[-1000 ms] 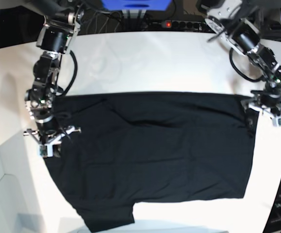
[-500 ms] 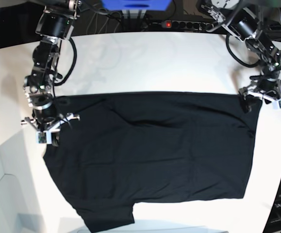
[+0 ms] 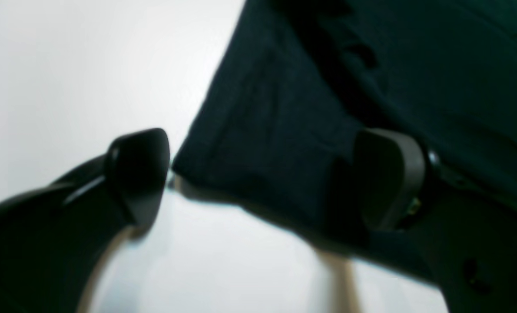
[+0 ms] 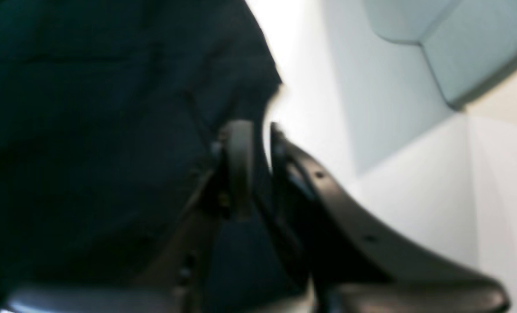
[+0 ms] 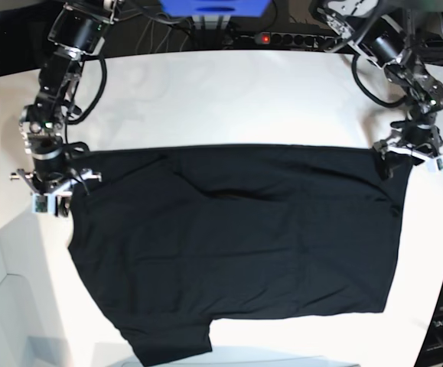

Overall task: Fold the T-shirt properly
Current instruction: 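Drag the folded edge back toward the collar side with both grippers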

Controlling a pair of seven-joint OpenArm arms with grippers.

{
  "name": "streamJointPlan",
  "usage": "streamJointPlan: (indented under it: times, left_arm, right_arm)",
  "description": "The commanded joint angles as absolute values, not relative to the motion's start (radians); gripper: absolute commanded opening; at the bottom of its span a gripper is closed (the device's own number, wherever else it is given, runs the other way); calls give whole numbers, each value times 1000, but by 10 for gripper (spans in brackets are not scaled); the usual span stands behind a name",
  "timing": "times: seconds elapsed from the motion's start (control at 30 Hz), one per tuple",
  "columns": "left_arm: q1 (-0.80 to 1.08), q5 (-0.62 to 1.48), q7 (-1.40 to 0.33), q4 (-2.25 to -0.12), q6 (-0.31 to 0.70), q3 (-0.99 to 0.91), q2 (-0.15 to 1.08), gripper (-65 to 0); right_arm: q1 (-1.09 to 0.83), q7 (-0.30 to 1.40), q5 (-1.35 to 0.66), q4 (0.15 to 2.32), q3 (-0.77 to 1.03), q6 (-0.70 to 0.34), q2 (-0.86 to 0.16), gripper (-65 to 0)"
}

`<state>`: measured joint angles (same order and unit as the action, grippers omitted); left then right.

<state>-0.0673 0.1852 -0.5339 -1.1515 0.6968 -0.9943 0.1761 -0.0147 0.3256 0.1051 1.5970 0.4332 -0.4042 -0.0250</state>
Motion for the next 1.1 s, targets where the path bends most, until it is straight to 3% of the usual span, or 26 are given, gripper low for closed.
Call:
streamJointPlan:
  times: [0.0, 0.2, 0.73, 0.77, 0.93, 1.0, 1.07]
  left_arm:
    - [-79, 185, -544, -1152, 698, -998, 197, 0]
    - [-77, 185, -544, -1144, 698, -993, 197, 0]
    - [-77, 185, -547, -1142, 698, -995, 197, 0]
    - [-79, 180, -547, -1142, 698, -995, 197, -45]
    - [-82, 179, -545, -1142, 698, -1001, 197, -427]
    - [-82, 180, -545, -1142, 698, -1001, 197, -476]
    - [-81, 179, -545, -1142, 698, -1001, 197, -478]
  right_arm:
    - [-7, 306, 97, 1615, 444, -409, -35, -490]
    - [-35, 305, 97, 1618, 478, -410, -36, -381]
    - [-71, 306, 97, 1613, 476, -410, -33, -373]
    - [-73, 306, 97, 1613, 476, -410, -31, -373]
    - [-93, 306, 97, 1600, 472, -410, -31, -373]
    - [-97, 306, 97, 1596, 472, -410, -31, -373]
    - [-108, 306, 96, 1584, 472, -410, -30, -373]
